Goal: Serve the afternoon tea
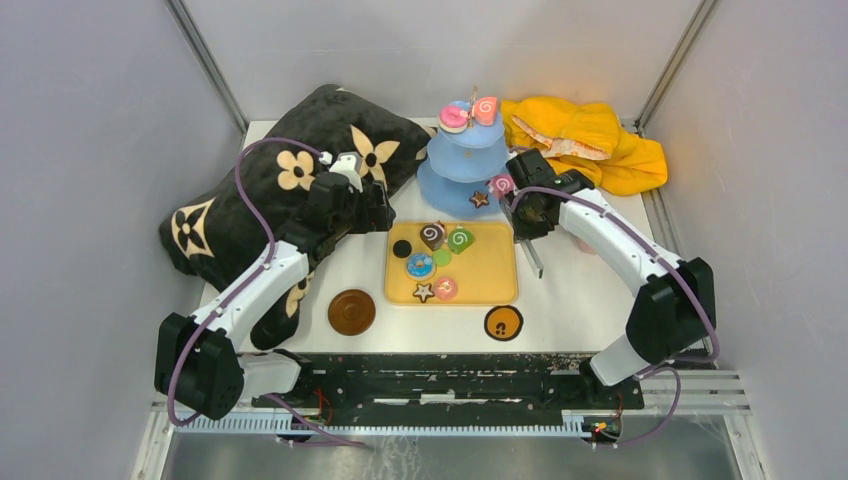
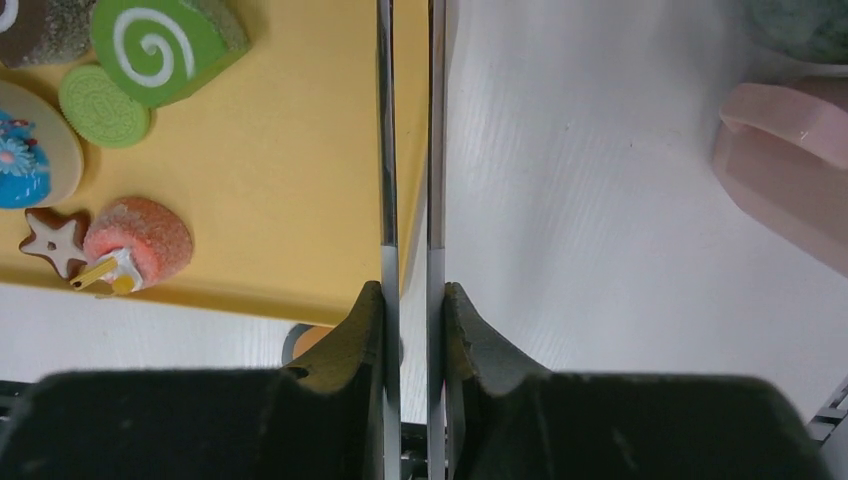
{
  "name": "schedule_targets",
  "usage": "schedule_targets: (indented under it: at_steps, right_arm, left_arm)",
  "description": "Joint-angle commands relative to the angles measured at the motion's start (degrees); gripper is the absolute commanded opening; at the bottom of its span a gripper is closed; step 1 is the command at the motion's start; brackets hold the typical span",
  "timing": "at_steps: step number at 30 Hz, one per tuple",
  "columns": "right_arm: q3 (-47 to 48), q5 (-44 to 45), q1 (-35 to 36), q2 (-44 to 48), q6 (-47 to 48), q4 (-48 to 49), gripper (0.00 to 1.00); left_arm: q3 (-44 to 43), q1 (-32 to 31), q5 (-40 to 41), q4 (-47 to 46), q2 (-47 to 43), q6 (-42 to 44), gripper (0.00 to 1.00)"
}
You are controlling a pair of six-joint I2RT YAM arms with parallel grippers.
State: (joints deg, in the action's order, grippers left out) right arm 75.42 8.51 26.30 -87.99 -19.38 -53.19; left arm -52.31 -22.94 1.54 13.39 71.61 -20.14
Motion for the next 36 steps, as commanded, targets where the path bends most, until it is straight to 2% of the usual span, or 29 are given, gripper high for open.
schedule_targets:
  at_steps: [1, 8, 24, 36]
  right_arm:
    - [3.71, -1.45, -1.81, -1.34, 0.8, 4.57, 0.01]
    - [4.95, -2.05, -3.84, -5.37, 2.73, 9.22, 0.01]
    - [15.54, -5.36, -5.53, -19.99, 5.05, 15.54, 0.01]
    - [19.77, -6.22, -5.5, -25.66, 7.11, 18.59, 0.01]
  left_arm:
    - [-0.88, 0.21, 1.42, -1.69, -1.07, -1.83, 0.99]
    - [-0.53, 0.22, 1.02, -1.78, -1.07, -2.36, 0.99]
    - [-0.14, 0.2, 3.04, -0.09, -3.02, -2.09, 0.99]
    - [-0.49, 0.25, 3.41, 0.5, -3.19, -2.36, 0.99]
